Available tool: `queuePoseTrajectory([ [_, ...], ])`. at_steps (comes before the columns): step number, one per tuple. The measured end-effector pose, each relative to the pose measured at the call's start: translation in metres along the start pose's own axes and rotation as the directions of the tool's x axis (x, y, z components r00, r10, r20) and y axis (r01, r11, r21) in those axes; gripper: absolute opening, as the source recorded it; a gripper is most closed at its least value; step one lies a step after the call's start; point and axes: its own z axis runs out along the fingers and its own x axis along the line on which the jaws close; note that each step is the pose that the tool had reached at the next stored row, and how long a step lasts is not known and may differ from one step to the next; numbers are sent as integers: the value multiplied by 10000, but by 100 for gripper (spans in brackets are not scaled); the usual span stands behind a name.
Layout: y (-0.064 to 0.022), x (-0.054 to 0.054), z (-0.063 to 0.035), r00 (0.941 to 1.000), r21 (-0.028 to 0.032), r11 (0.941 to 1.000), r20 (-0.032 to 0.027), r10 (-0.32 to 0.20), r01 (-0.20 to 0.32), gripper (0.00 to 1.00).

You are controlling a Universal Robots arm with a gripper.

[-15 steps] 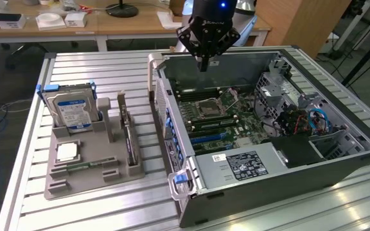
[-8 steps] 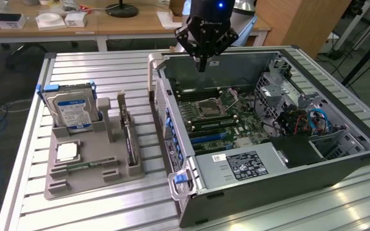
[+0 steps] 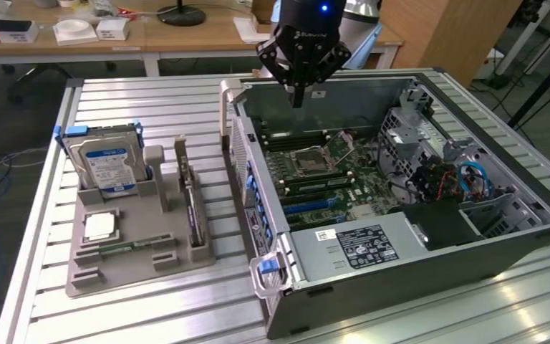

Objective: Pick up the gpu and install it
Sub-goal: 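Reach for the gpu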

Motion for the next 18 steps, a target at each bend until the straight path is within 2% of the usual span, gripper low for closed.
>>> queuePoseTrajectory([
  [18,-8,95,8,10000,0,10000,0,-1,1,11],
])
